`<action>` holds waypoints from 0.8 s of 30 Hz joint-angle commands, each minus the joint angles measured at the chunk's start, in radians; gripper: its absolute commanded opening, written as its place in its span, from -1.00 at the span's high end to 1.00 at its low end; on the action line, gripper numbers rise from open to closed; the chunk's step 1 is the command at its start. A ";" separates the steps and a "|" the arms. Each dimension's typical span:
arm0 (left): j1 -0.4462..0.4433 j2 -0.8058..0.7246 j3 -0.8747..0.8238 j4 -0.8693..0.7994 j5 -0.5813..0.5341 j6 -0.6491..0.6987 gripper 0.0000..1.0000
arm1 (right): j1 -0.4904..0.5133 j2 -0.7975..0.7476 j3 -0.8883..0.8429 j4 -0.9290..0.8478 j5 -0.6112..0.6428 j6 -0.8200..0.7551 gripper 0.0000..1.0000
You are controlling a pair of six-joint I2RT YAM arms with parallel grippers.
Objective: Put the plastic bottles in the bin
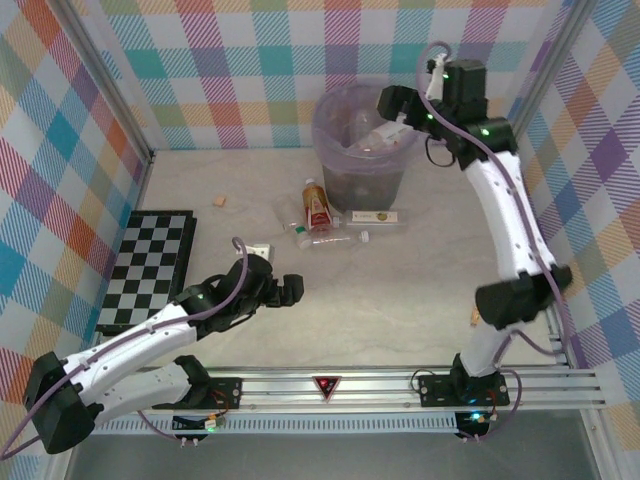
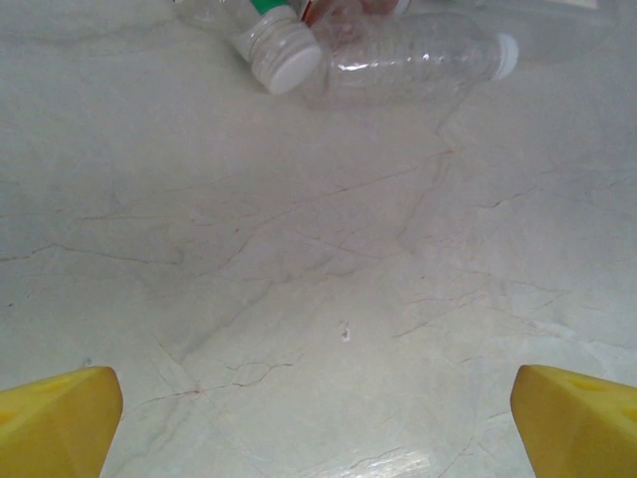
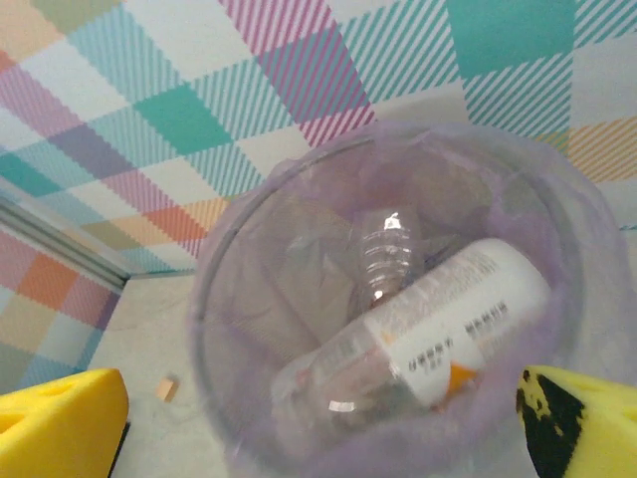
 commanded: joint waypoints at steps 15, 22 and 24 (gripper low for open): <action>0.052 0.105 0.086 0.034 -0.069 -0.019 -1.00 | -0.045 -0.487 -0.744 0.075 0.130 0.285 -0.99; 0.092 0.114 0.043 0.060 -0.086 -0.103 -0.99 | -0.045 -0.512 -0.942 0.091 0.179 0.611 -0.99; 0.110 0.109 0.030 0.057 -0.083 -0.125 -0.99 | -0.044 -0.490 -0.991 0.134 0.134 0.722 -0.99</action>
